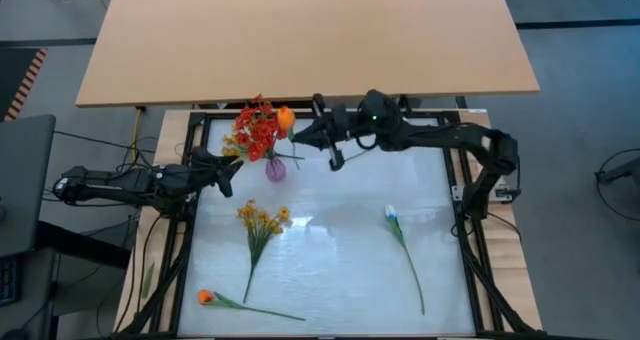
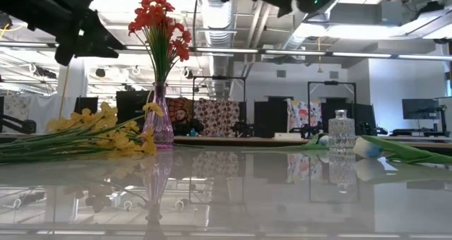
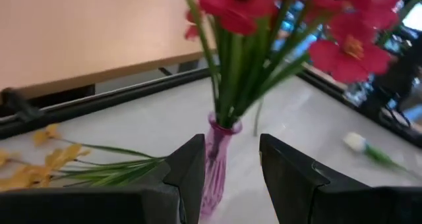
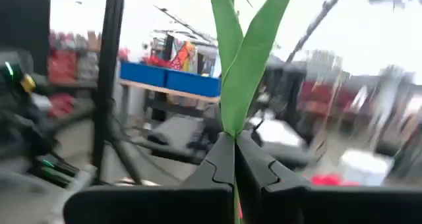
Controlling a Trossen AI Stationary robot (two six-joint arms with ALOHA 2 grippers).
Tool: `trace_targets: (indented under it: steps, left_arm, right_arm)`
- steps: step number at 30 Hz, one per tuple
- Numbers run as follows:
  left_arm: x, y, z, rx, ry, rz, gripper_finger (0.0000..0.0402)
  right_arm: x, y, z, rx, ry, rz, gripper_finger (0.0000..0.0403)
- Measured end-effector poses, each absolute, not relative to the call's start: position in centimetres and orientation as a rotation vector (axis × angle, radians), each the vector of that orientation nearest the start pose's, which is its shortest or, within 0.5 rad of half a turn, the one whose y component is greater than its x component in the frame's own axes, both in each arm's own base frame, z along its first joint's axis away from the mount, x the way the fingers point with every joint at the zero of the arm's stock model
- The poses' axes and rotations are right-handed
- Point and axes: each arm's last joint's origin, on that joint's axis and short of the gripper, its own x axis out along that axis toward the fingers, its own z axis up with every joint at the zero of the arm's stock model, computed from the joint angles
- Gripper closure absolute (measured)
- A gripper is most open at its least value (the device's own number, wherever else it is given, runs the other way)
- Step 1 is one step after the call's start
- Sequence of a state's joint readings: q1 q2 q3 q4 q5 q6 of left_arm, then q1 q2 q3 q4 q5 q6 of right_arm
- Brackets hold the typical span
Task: Sort flowers into vase by color
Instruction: Put the top orange tulip into the purple vase
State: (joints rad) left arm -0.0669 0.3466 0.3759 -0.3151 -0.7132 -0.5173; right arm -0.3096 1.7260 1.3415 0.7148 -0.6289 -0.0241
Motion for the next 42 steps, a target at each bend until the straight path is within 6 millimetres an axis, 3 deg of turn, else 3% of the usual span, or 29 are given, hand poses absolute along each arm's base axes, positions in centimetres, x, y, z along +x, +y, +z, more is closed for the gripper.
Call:
trace_targets:
  steps: [5,10,13,28,35,42]
  left_arm:
    - [10.1,1.4,23.5,-0.451,0.047,0.760,0.0269]
    - [10.0,1.4,23.5,-0.520,0.009,0.787,0.0269]
    - [10.0,1.4,23.5,-0.545,0.004,0.789,0.0269]
    - [10.0,1.4,23.5,-0.596,-0.018,0.793,0.0269]
    - [10.0,1.4,23.4,-0.599,-0.006,0.779,0.0269]
    - [10.0,1.4,23.4,-0.600,-0.001,0.772,0.0269]
  right_arm:
    - [39.4,-11.8,33.9,-0.338,-0.501,0.380,0.0389]
    - [39.9,-13.9,30.5,-0.191,-0.643,0.423,0.0389]
    - [39.9,-14.8,29.6,-0.152,-0.641,0.420,0.0389]
    - [41.0,-14.9,28.5,-0.340,-0.578,0.289,0.0389]
    - [41.3,-14.7,28.3,-0.326,-0.553,0.284,0.0389]
    - [42.1,-14.5,26.3,-0.286,-0.564,0.244,0.0389]
